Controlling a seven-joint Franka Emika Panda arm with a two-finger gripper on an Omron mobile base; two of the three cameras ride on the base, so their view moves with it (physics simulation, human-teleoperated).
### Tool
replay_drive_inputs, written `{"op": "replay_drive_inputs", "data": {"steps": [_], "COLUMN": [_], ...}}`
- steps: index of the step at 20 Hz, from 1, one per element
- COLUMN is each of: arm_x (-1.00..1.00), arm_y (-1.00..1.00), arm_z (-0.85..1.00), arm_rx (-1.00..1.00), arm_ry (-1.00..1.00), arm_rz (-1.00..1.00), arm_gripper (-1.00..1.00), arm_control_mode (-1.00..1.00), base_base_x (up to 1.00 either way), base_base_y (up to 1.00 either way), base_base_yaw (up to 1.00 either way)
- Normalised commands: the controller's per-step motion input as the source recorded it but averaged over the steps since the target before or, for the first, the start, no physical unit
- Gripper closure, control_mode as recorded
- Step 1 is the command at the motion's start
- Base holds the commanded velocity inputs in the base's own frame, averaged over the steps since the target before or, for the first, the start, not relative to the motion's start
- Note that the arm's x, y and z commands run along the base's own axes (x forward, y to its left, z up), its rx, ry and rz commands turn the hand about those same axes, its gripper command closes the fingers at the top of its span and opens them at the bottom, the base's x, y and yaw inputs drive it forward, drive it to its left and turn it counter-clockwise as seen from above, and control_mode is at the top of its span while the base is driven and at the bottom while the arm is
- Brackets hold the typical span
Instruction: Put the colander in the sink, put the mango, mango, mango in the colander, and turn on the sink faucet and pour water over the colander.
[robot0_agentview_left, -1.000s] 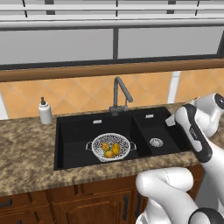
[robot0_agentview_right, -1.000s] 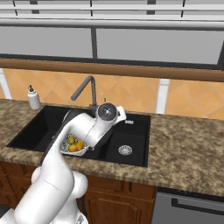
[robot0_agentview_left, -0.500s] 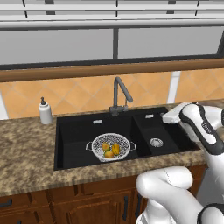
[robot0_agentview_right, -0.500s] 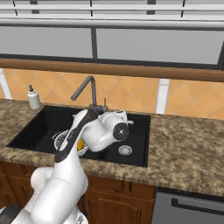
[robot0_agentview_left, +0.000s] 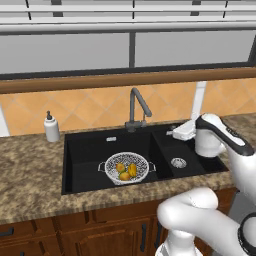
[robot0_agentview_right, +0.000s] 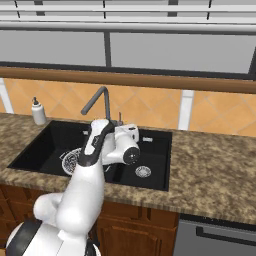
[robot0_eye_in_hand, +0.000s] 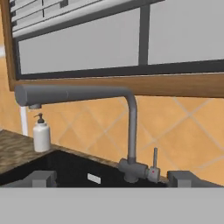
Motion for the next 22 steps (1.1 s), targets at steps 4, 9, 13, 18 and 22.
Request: {"op": "replay_drive_inputs", "data": {"steps": [4, 9, 13, 18, 22], "arm_x": [0.51, 0.35, 0.22, 0.26, 0.29], "arm_y": [0.03, 0.0, 0.03, 0.0, 0.0], "arm_z": [0.0, -0.09, -0.19, -0.02, 0.01], "arm_rx": [0.03, 0.07, 0.03, 0.0, 0.0], "arm_ry": [0.0, 0.0, -0.04, -0.01, 0.0], "arm_rz": [0.0, 0.0, 0.0, 0.0, 0.0], "arm_gripper": [-1.0, -1.0, -1.0, -1.0, -1.0], "arm_control_mode": [-1.0, -1.0, -1.0, -1.0, -1.0], "base_base_x": [0.0, 0.0, 0.0, 0.0, 0.0], "base_base_y": [0.0, 0.0, 0.0, 0.0, 0.0], "base_base_yaw": [0.0, 0.0, 0.0, 0.0, 0.0]}}
